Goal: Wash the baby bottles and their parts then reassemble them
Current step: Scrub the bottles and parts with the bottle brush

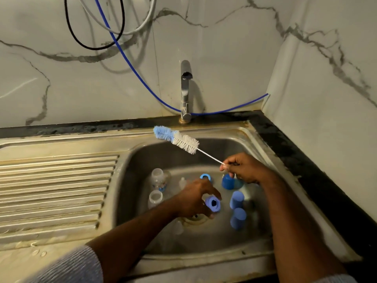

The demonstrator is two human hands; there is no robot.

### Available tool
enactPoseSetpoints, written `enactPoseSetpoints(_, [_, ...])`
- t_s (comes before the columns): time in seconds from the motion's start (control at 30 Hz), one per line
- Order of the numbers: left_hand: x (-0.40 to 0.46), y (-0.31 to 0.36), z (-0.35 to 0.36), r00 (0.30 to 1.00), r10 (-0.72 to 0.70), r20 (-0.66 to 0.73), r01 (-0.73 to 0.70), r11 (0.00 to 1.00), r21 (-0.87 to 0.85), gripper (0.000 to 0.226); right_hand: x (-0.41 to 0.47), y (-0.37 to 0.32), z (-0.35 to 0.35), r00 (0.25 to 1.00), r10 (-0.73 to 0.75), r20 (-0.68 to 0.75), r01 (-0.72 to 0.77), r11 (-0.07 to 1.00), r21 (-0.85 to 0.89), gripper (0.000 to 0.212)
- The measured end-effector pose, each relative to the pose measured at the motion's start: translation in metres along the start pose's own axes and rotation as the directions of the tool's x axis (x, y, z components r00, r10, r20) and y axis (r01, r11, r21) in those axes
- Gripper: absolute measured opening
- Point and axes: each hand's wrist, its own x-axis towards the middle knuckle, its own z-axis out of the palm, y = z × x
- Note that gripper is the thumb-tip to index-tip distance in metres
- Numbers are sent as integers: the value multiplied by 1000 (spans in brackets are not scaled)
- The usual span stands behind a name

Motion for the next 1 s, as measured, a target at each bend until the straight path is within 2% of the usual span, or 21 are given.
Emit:
enactPoseSetpoints(0.1, [7, 5, 14, 976, -49, 212, 15, 987, 160, 49, -5, 5, -9, 999, 27, 36, -28, 999, 15, 14])
enactPoseSetpoints(0.17, [11, 9, 24, 951, -50, 306, -44, 955, 293, 46, -10, 9, -18, 996, 52, 69, -61, 989, 131, 15])
enactPoseSetpoints(0.3, [13, 12, 38, 924, -53, 379, -112, 909, 401, 40, -11, 18, -28, 994, -12, 108, -22, 953, 303, 18])
enactPoseSetpoints(0.47, [13, 4, 46, 889, -124, 441, -114, 873, 475, 47, -6, 22, -25, 994, -7, 108, -22, 962, 271, 16])
enactPoseSetpoints(0.57, [15, 1, 45, 908, -122, 401, -47, 920, 388, 62, -5, 23, -24, 994, -5, 108, -25, 961, 276, 15])
enactPoseSetpoints(0.67, [27, 7, 45, 957, -133, 256, 68, 966, 248, 65, -4, 23, -25, 996, -7, 84, -18, 958, 288, 14])
enactPoseSetpoints(0.77, [44, 19, 50, 964, -164, 209, 133, 979, 156, 70, -4, 23, -26, 998, -5, 60, -13, 956, 293, 14])
enactPoseSetpoints(0.93, [57, 30, 72, 962, -132, 240, 78, 972, 223, 51, -5, 22, -27, 998, -16, 60, -3, 951, 310, 14])
enactPoseSetpoints(1.0, [57, 32, 68, 972, -121, 203, 88, 982, 167, 44, -5, 21, -27, 998, -24, 63, 4, 957, 290, 14])
